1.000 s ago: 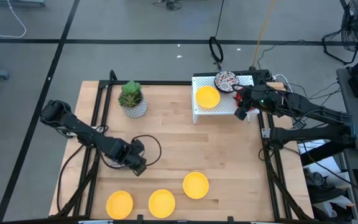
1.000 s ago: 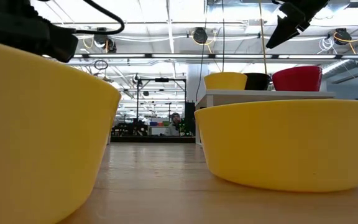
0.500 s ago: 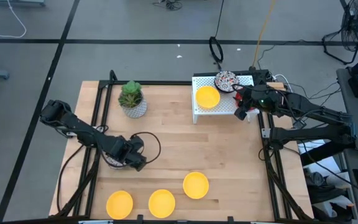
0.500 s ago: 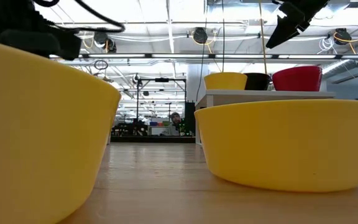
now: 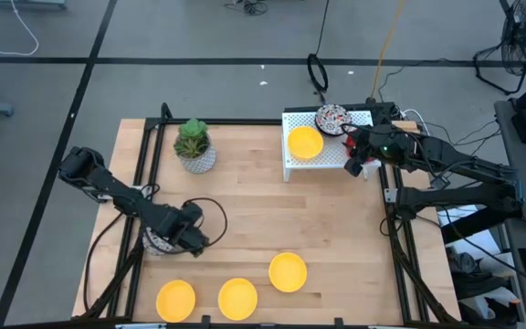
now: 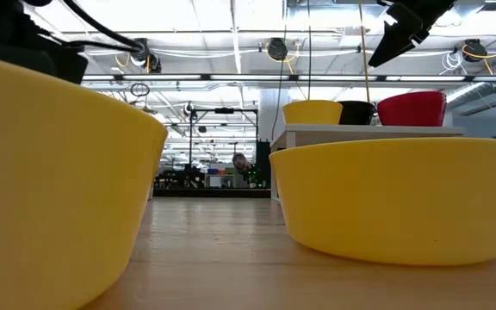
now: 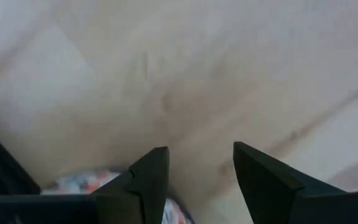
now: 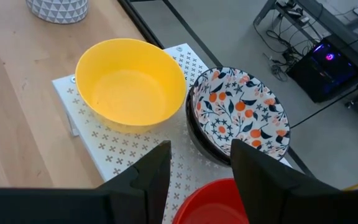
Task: Pick & Place Mini bowls
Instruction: Stack the black patterned bowl on top of the black patterned bowl on the shelf
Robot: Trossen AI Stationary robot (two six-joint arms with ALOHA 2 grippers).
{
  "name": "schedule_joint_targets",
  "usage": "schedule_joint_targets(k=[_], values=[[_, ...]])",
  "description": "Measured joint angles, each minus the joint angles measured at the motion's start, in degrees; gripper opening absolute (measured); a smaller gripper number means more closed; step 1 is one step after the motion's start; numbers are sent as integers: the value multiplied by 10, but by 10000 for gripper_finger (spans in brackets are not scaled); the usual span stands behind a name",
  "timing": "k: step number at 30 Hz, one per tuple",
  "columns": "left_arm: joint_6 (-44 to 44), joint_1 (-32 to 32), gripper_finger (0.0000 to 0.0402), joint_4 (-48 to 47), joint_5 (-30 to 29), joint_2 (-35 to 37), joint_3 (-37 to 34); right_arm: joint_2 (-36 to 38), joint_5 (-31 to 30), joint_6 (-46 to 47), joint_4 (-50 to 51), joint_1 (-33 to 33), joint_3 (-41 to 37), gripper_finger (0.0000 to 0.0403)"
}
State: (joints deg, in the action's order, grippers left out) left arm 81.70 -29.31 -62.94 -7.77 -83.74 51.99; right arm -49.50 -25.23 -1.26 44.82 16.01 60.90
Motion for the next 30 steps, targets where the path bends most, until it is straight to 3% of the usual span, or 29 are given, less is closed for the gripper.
schedule_joint_targets(k=[3,5,17,22,26,30], values=[[-18,5,184,-1,-51,0,0,0,0,-1,-1,0,0,157],[-17,11,184,-6,-50,0,0,0,0,-1,-2,0,0,157],[60,9,184,-137,94,0,25,0,0,-1,-10,0,0,157],[106,-15,184,-90,132,0,35,0,0,-1,-10,0,0,157],[153,-40,184,-33,129,0,25,0,0,-10,-9,0,0,157],[200,-59,184,-32,121,-1,19,0,0,-11,-9,0,0,157]])
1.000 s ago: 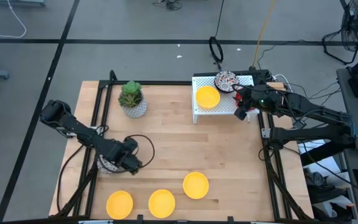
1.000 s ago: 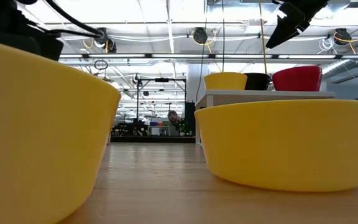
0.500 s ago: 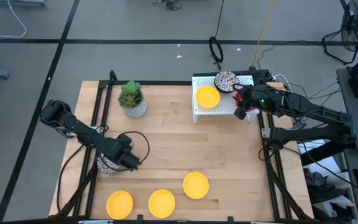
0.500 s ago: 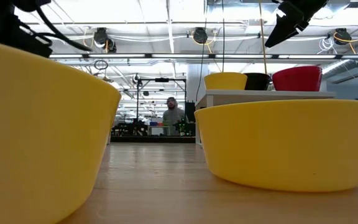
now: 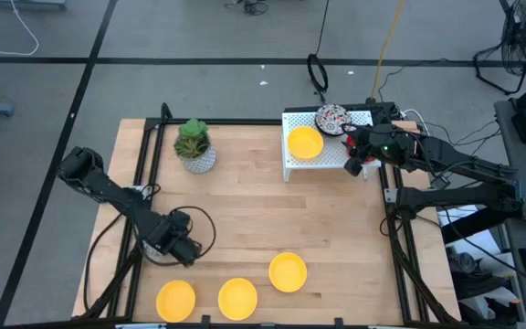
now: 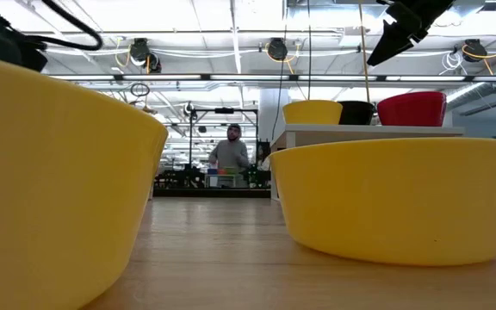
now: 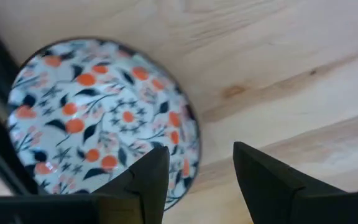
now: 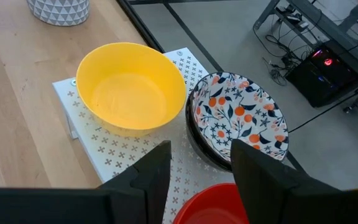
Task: Pick & Place Mini bowls
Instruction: Stack the black patterned bowl on top of the black patterned bowl on the shelf
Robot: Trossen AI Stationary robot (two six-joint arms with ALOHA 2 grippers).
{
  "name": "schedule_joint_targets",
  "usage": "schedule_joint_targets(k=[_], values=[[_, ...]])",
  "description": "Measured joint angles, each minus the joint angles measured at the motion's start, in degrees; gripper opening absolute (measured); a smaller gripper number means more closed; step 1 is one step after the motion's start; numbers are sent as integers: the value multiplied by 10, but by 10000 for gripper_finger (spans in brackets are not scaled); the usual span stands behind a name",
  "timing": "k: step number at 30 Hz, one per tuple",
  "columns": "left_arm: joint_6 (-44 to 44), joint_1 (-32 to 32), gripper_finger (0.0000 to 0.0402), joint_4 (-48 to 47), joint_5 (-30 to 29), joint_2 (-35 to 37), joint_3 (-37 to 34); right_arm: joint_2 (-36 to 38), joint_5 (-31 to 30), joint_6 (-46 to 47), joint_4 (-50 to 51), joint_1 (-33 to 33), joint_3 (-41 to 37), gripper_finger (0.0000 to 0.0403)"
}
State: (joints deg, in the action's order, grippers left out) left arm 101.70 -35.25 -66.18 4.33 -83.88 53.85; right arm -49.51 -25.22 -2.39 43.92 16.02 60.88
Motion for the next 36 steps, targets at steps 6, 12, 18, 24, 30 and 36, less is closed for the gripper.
schedule_joint_targets(k=[6,12,18,24,30,36], values=[[61,-32,184,-1,-9,-1,0,0,0,1,1,0,0,157],[101,-58,184,-1,-40,-1,0,0,0,1,1,0,0,157],[114,-67,184,5,-44,-1,-7,0,0,2,1,0,0,157],[101,-66,184,65,-22,-1,-53,0,0,2,8,0,0,157],[54,-58,166,61,-35,-1,-59,0,0,12,8,0,0,157],[6,-44,59,61,-44,-1,-58,0,0,19,8,0,0,157]])
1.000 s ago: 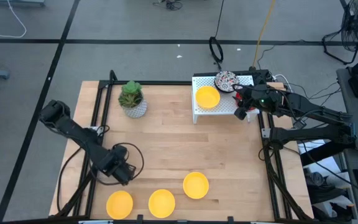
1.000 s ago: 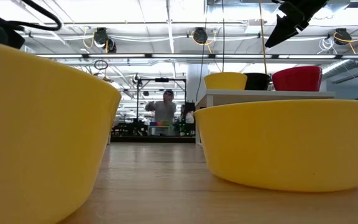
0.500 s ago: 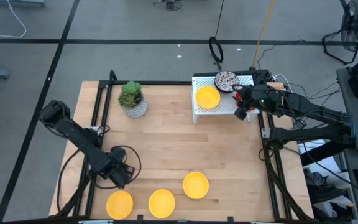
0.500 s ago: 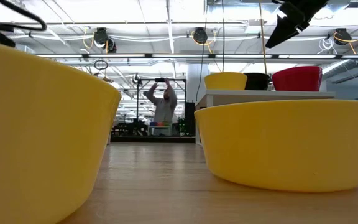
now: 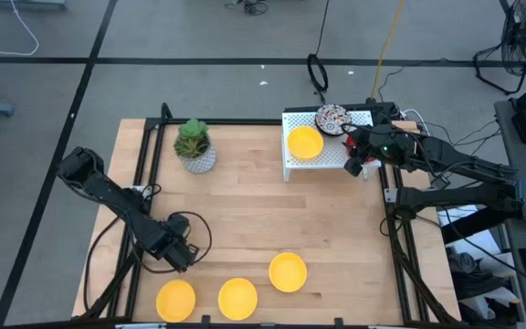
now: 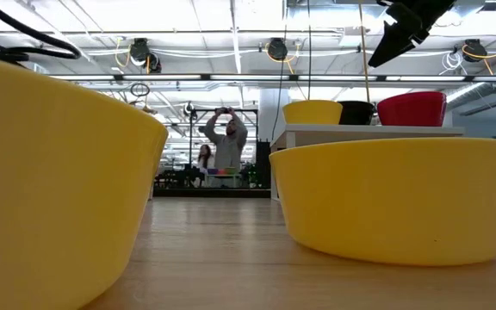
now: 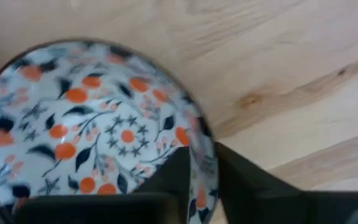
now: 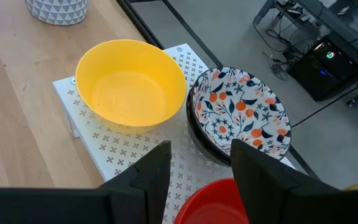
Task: Pick & Place Mini bowls
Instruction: Stack the black patterned bowl on top of the black patterned bowl on the shelf
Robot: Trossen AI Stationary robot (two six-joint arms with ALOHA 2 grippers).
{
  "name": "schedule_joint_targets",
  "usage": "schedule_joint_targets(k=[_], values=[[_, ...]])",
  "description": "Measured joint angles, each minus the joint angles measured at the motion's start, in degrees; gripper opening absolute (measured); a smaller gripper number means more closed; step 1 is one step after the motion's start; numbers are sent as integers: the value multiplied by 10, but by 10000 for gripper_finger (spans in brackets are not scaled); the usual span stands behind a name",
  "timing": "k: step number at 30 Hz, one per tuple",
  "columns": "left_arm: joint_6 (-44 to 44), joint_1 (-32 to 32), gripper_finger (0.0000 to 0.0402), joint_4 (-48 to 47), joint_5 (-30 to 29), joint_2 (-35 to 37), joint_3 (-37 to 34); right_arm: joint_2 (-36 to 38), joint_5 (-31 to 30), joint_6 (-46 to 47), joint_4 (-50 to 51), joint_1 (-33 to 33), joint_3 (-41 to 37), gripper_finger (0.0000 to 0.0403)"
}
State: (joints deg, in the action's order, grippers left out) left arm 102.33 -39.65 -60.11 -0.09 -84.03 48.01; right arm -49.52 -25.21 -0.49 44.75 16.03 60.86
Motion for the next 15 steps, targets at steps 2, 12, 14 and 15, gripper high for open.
schedule_joint_targets(k=[2,12,14,15], values=[[-33,7,22,3,4,0,4,0,0,-1,0,0,0,157],[-241,61,18,31,-86,1,11,0,0,-2,0,0,0,157],[-300,81,12,56,-121,1,11,0,0,-6,-1,0,0,157],[-325,92,12,74,-139,1,11,0,0,-9,-3,0,0,157]])
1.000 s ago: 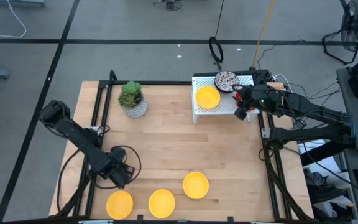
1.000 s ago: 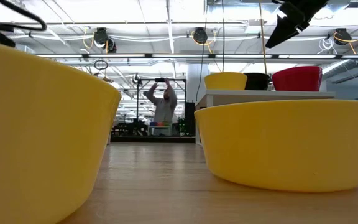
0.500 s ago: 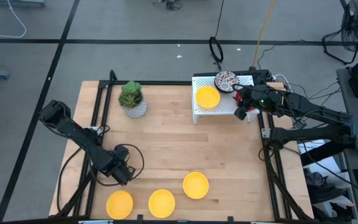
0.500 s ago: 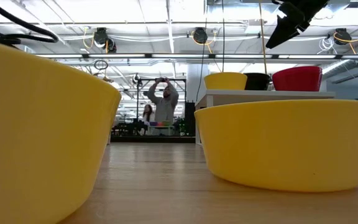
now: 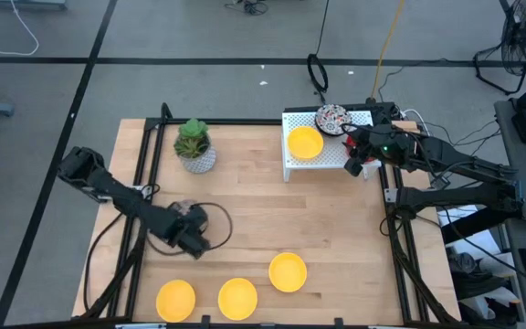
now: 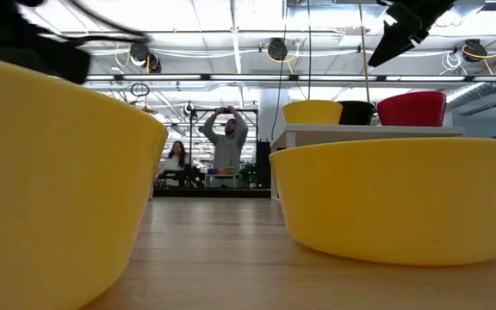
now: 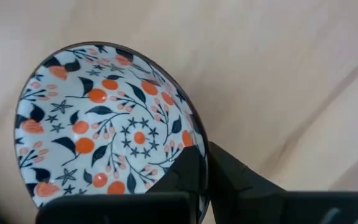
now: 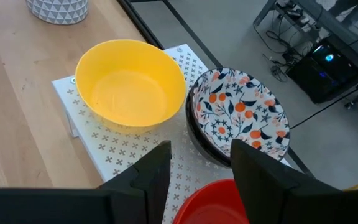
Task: Pick & Place Mini bowls
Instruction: Stack the black patterned bowl on top of the black patterned bowl on the shelf
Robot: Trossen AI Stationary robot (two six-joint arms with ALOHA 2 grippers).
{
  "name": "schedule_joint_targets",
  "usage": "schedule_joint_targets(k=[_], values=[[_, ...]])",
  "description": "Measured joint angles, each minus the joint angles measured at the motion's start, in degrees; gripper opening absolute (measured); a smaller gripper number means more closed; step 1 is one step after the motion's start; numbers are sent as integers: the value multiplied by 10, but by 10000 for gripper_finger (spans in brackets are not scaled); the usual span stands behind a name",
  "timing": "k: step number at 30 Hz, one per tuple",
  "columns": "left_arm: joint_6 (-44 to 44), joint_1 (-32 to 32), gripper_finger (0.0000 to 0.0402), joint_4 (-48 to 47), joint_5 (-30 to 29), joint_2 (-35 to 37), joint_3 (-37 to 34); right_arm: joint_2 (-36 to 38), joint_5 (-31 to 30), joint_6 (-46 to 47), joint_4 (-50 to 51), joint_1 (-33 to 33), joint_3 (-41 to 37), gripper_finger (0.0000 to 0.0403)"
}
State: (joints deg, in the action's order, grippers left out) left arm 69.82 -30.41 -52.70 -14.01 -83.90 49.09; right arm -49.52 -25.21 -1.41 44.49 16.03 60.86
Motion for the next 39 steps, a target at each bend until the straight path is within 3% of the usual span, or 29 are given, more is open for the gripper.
schedule_joint_targets(k=[7,13,15,22,26,32,39], values=[[-257,85,17,173,-39,-1,-1,0,9,-41,-55,0,-17,157],[-445,157,19,328,-42,-2,-1,0,136,-87,-154,-5,-89,157],[-497,178,22,359,-40,-1,-1,-1,150,-101,-194,-12,-121,157],[-600,252,14,483,8,-42,-1,-1,150,-144,-348,-59,-220,157],[-640,271,18,565,62,-90,3,-1,150,-132,-362,-93,-231,157],[-695,275,14,554,94,-172,85,-1,150,-78,-363,-132,-231,157],[-784,257,15,418,94,-259,218,-8,149,-50,-348,-157,-231,157]])
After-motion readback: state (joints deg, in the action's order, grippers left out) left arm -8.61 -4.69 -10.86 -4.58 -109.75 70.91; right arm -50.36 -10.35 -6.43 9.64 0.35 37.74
